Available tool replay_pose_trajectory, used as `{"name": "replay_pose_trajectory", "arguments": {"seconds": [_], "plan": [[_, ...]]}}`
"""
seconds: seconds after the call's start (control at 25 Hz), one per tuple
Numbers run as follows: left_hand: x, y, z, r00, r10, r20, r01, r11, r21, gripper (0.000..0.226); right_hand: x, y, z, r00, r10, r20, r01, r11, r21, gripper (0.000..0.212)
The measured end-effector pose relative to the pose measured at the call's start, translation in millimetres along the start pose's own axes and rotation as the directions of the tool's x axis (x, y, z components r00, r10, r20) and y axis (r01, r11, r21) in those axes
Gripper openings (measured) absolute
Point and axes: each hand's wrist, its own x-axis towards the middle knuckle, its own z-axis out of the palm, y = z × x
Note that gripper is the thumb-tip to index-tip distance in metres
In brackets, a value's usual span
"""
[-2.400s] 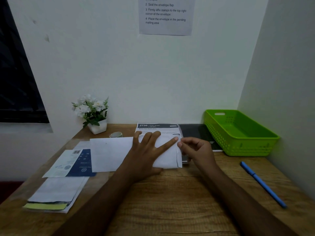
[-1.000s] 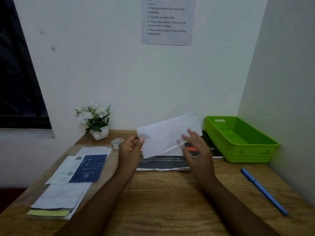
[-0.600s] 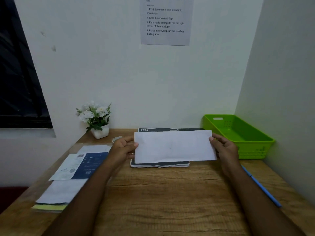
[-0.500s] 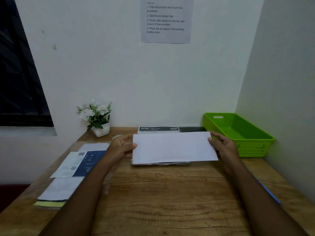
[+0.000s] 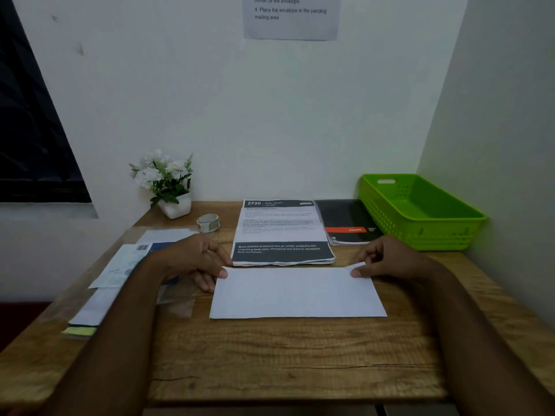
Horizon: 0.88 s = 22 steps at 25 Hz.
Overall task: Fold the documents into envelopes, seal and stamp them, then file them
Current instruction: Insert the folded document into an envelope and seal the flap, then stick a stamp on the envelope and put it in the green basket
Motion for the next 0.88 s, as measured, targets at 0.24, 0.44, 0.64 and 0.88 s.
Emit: {"name": "replay_pose_trajectory", "arguments": {"seconds": [0.24, 0.44, 0.64, 0.88], "plan": [[2, 3, 3, 1.000, -0.006, -0.001, 0.006, 0.995, 0.102, 0.035, 1, 2, -1, 0.999, -0.028, 0.037, 0.029, 0.999, -0.038, 0.017], [3, 3, 5, 0.999, 0.026, -0.032, -0.021, 0.991, 0.136, 0.035, 5, 2, -1, 0.999, -0.034, -0.033, 0.031, 0.994, -0.107, 0.012], [9, -1, 3, 0.932, 0.221, -0.288, -0.174, 0.968, 0.180, 0.016, 11, 4, 2, 0.977, -0.108, -0.186, 0.078, 0.984, -0.160, 0.018], [37, -22, -2, 0.541, 0.475, -0.694, -0.146, 0.866, 0.479, 0.017, 23, -1, 21, 0.933, -0.270, -0.237, 0.199, 0.938, -0.285, 0.018]]}}
